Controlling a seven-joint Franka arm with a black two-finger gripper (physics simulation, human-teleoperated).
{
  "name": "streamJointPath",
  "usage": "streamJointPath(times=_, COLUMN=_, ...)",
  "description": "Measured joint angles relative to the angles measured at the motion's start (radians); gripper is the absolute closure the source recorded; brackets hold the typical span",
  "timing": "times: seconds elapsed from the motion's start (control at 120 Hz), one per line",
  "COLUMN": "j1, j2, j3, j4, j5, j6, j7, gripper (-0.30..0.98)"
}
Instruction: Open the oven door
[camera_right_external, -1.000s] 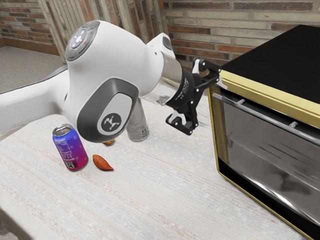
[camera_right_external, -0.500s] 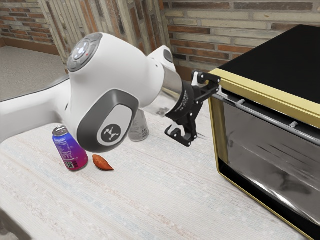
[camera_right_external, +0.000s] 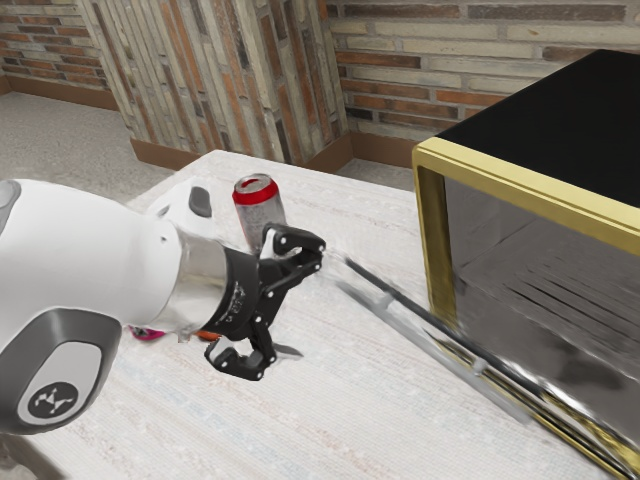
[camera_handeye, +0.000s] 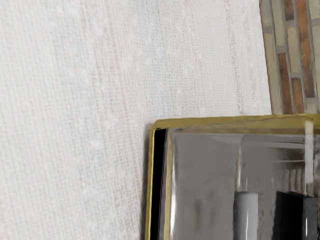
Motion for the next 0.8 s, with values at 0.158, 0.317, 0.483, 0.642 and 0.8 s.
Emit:
streamJointPath(times=0.158, j1=0.211, j2=-0.249, j3=-0.167, j4=-0.144, j5=-0.095, j6=0.005, j7=0.022, gripper=0.0)
streamJointPath(times=0.317, j1=0.38, j2=-0.034, j3=-0.164, j4=0.384, j5=-0.089, j6=-0.255, j7=0.132, gripper=0.01)
streamJointPath(times=0.483, j1=0.469, j2=0.281, j3=-0.023, j4=0.778, j5=-0.007, j6=-0.706, j7=0.322, gripper=0.0)
streamJointPath(times=0.642, j1=0.476, j2=0.269, j3=-0.014, j4=0.628, j5=-0.013, j6=-0.887, j7=0.423, gripper=0.0)
streamJointPath(times=0.8, j1=0.476, j2=0.266, j3=-0.014, j4=0.602, j5=-0.013, j6=-0.97, j7=0.501, gripper=0.0)
